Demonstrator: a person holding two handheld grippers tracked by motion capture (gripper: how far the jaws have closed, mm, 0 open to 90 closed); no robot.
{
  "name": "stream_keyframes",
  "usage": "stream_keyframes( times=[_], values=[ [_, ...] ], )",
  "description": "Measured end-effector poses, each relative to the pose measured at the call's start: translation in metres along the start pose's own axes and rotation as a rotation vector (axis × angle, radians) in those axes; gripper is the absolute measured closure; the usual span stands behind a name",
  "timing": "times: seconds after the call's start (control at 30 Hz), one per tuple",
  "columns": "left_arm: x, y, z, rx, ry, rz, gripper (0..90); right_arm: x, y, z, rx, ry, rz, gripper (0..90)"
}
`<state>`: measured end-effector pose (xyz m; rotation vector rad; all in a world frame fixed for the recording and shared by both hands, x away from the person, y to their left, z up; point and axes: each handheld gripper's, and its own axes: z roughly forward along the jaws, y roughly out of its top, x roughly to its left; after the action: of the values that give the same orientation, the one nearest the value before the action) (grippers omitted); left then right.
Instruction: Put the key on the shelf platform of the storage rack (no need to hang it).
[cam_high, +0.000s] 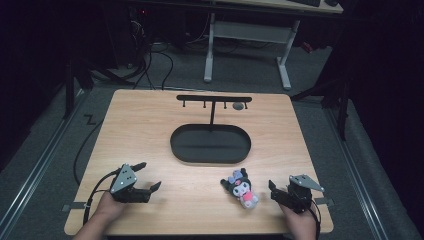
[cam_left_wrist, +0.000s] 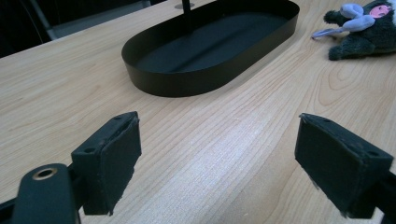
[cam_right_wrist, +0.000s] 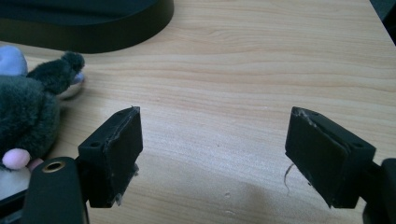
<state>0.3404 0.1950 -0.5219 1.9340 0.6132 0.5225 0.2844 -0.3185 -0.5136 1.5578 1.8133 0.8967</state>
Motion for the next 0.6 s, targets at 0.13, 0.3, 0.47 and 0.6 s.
stream_keyframes(
  times=[0.13, 0.3, 0.47, 0.6],
  values=[
    [0.0001, 0.0000, -0.0001, 0.000, -0.001, 0.000, 15.4, -0.0002, 0.0007, -0.0012, 0.011, -0.003, -0.004, 18.9],
    [0.0003, 0.0000, -0.0001, -0.002, -0.001, -0.001, 15.4, -0.0005, 0.0011, -0.0014, 0.031, -0.004, -0.003, 18.9],
    [0.0003, 0.0000, -0.0003, 0.000, -0.003, 0.000, 15.4, -0.0005, 0.0027, -0.0007, 0.055, -0.006, -0.014, 18.8],
    [0.0005, -0.0007, -0.0011, 0.003, 0.010, -0.011, 15.4, -0.0014, 0.0030, 0.0019, 0.058, -0.002, -0.012, 18.9]
  ],
)
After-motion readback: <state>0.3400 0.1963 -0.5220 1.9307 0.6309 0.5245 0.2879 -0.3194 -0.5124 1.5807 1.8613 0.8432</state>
